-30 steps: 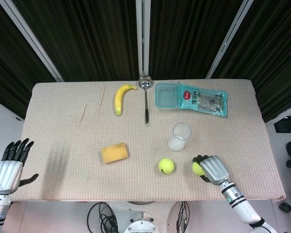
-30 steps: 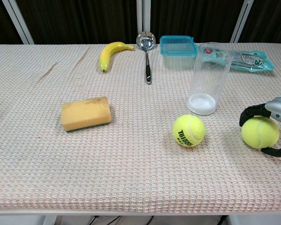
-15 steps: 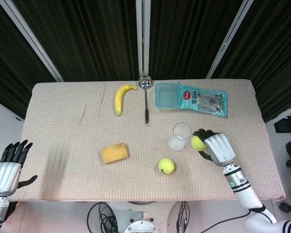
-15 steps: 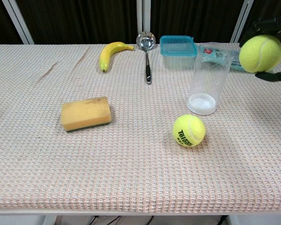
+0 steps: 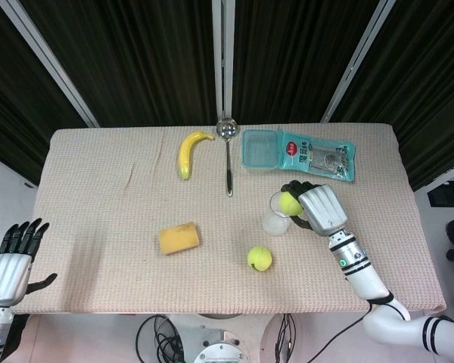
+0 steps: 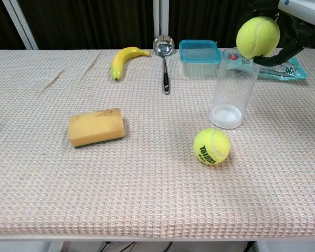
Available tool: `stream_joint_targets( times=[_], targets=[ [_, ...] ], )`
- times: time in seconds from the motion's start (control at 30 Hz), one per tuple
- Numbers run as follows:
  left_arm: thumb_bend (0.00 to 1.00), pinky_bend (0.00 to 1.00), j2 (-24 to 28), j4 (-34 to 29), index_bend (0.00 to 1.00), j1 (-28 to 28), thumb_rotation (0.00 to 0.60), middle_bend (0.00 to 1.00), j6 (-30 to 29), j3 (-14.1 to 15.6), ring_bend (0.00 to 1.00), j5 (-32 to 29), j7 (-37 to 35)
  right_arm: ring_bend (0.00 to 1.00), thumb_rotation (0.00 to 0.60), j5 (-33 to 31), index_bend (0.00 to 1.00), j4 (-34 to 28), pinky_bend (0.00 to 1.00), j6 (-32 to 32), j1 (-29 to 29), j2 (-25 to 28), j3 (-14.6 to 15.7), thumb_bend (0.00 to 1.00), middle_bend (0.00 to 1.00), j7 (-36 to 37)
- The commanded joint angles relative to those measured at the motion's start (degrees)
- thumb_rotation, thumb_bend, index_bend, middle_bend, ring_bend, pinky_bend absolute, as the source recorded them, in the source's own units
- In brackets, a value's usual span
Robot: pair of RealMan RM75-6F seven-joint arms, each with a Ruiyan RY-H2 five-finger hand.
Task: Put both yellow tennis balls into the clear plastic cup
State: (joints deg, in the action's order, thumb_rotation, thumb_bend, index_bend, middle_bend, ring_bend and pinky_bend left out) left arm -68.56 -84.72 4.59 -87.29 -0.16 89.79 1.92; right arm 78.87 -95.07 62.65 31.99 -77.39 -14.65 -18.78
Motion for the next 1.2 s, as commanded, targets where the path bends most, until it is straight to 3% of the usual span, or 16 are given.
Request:
stream_joint_targets(
  times=[0.03, 0.07, 0.17, 0.4, 0.63, 0.83, 0.97, 1.2],
  targets=[
    [0.0, 0.0, -0.1, 0.1, 0.0, -0.1, 0.6, 0.0, 0.0, -0.2, 0.0, -0.3, 0.5, 0.08, 0.6, 0.3, 0.17, -0.7, 0.2, -2.3, 0.8, 1.6, 0.5, 0.18, 0.16, 7.3],
    [0.0, 0.0, -0.2, 0.2, 0.0, -0.1, 0.6, 0.0, 0.0, -0.2, 0.0, -0.4, 0.7, 0.02, 0.6, 0.6, 0.09, -0.7, 0.12, -2.3, 0.8, 1.9, 0.5, 0.18, 0.09, 8.9],
    [0.0, 0.0, -0.3, 0.4, 0.0, -0.2, 0.6, 0.0, 0.2, -0.2, 0.0, -0.7, 0.6, 0.0, 0.6, 2.1, 0.0, -0.1, 0.04, -1.0, 0.7, 2.5, 0.7, 0.18, 0.03, 11.7],
    [0.0, 0.0, -0.1, -0.1, 0.0, -0.1, 0.6, 0.0, 0.5, -0.3, 0.0, -0.9, 1.0, 0.0, 0.6, 5.9, 0.0, -2.9, 0.04, 1.8, 0.3, 4.8, 1.8, 0.18, 0.03, 12.0],
    [0.0, 0.0, 0.4, -1.3, 0.0, 0.2, 0.6, 0.0, 0.6, -0.4, 0.0, -0.5, 2.2, 0.0, 0.6, 21.6, 0.0, -4.6, 0.04, 10.5, -0.6, 4.8, 5.9, 0.18, 0.04, 9.2],
    [0.0, 0.0, 0.4, -1.8, 0.0, 0.0, 0.6, 0.0, 0.3, -0.3, 0.0, -0.5, 2.6, 0.0, 0.6, 30.8, 0.0, -6.0, 0.07, 10.1, 0.1, 4.2, 11.8, 0.18, 0.05, 8.9],
    [0.0, 0.0, 0.2, -1.7, 0.0, -0.2, 0.6, 0.0, 0.4, -0.2, 0.0, -0.8, 2.6, 0.0, 0.6, 32.0, 0.0, -5.7, 0.12, 6.1, 0.6, 3.2, 15.0, 0.18, 0.07, 7.3],
    [0.0, 0.0, 0.0, -0.8, 0.0, -0.5, 0.6, 0.0, 0.3, -0.1, 0.0, -1.0, 1.6, 0.0, 0.6, 27.6, 0.0, 0.2, 0.17, 1.2, 0.7, -2.2, 16.4, 0.18, 0.08, 6.7]
  ],
)
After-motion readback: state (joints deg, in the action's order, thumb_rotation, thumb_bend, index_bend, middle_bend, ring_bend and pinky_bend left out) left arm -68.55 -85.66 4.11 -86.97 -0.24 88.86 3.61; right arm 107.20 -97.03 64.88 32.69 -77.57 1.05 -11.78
